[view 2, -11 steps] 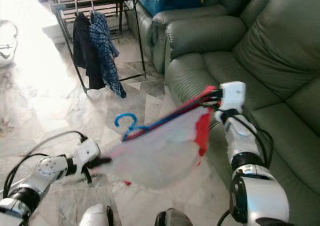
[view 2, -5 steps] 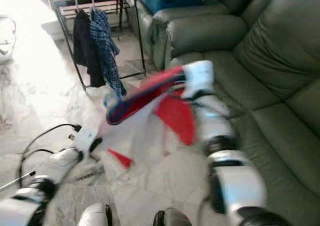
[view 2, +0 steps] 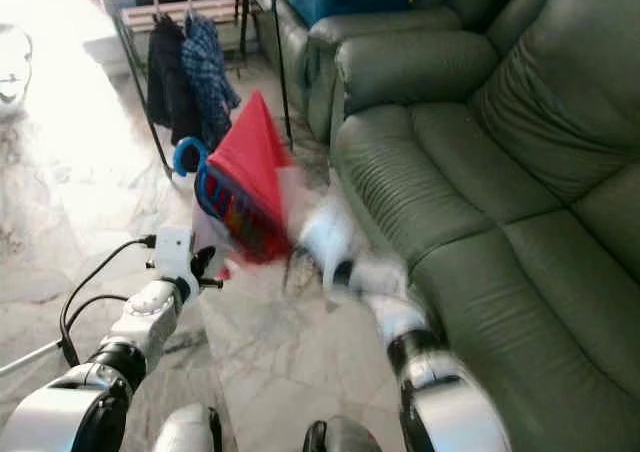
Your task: Hang hanger
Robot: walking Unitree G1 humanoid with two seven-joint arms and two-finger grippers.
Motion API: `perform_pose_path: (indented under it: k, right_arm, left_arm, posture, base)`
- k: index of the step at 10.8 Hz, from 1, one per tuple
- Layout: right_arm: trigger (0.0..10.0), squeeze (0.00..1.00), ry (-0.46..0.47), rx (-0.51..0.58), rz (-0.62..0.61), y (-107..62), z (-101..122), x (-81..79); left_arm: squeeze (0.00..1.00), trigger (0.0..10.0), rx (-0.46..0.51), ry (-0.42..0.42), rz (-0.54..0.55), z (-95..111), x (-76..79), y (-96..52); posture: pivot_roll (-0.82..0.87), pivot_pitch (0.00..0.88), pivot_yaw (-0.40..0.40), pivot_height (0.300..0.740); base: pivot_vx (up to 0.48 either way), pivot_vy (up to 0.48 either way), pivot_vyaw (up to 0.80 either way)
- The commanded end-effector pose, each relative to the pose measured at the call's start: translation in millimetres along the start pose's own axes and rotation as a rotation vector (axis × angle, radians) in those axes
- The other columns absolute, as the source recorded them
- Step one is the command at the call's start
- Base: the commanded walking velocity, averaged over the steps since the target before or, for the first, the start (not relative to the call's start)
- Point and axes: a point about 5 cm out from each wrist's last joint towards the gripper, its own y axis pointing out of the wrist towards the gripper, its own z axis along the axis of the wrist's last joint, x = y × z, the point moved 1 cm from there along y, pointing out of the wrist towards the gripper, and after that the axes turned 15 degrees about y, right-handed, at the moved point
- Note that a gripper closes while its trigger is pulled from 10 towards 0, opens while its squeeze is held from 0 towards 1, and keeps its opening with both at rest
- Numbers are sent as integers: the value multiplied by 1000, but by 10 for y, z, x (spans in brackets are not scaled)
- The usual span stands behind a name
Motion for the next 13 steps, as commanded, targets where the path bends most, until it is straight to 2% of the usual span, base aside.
perform_pose_path:
  k: [1, 2, 3, 4, 6, 7, 8, 9, 10, 11, 12, 13]
  right_arm:
    - [10000, 82, -54, -73, 63, -69, -58, 0]
    - [10000, 63, -121, -200, 129, -159, -284, -51]
    - [10000, 90, -155, -278, 151, -237, -450, -61]
    - [10000, 1000, -143, -293, 133, -296, -530, -43]
    - [10000, 1000, -248, -377, 158, -475, -680, -15]
    - [10000, 1000, -230, -401, 201, -588, -782, -46]
    - [10000, 1000, -179, -369, 216, -659, -834, -93]
    - [10000, 1000, -123, -279, 213, -767, -885, -186]
    - [10000, 1000, -108, -269, 209, -824, -936, -223]
    - [10000, 1000, -93, -251, 155, -917, -1000, -212]
    - [10000, 1000, -95, -221, 101, -956, -1001, -178]
    - [10000, 1000, -103, -181, 49, -989, -952, -102]
  left_arm:
    - [0, 10000, 43, -72, 62, 161, -154, 39]
    - [0, 10000, 47, -127, 68, 191, -192, 50]
    - [0, 10000, 56, -149, 64, 229, -201, 61]
    - [0, 10000, 60, -144, 52, 249, -196, 66]
    - [0, 10000, 61, -138, 39, 244, -189, 62]
    - [0, 10000, 55, -132, 38, 210, -189, 50]
    - [0, 10000, 43, -135, 40, 140, -196, 25]
    - [0, 10000, 16, -126, 7, -29, -136, -35]
    - [0, 10000, 8, -110, -25, -103, -89, -68]
    - [0, 10000, 10, -93, -81, -186, -34, -120]
    - [0, 10000, 28, -34, -124, -219, -22, -159]
    - [0, 10000, 60, 61, -204, -241, -10, -215]
  posture:
    - [-11, 66, -86, 740]
    - [-10, 65, -84, 740]
    - [-8, 64, -85, 740]
    - [-4, 68, -82, 740]
    - [-5, 71, -79, 740]
    - [-5, 73, -76, 740]
    - [-6, 68, -77, 740]
    - [-3, 53, -78, 740]
    - [-7, 50, -72, 740]
    - [-14, 46, -63, 740]
    - [-19, 45, -56, 740]
    - [-25, 46, -51, 740]
  base:
    - [0, 0, 0]
    - [0, 0, 0]
    - [0, 0, 0]
    - [0, 0, 0]
    - [0, 0, 0]
    - [0, 0, 0]
    - [0, 0, 0]
    - [0, 0, 0]
    - [0, 0, 0]
    - [0, 0, 0]
    - [0, 0, 0]
    - [0, 0, 0]
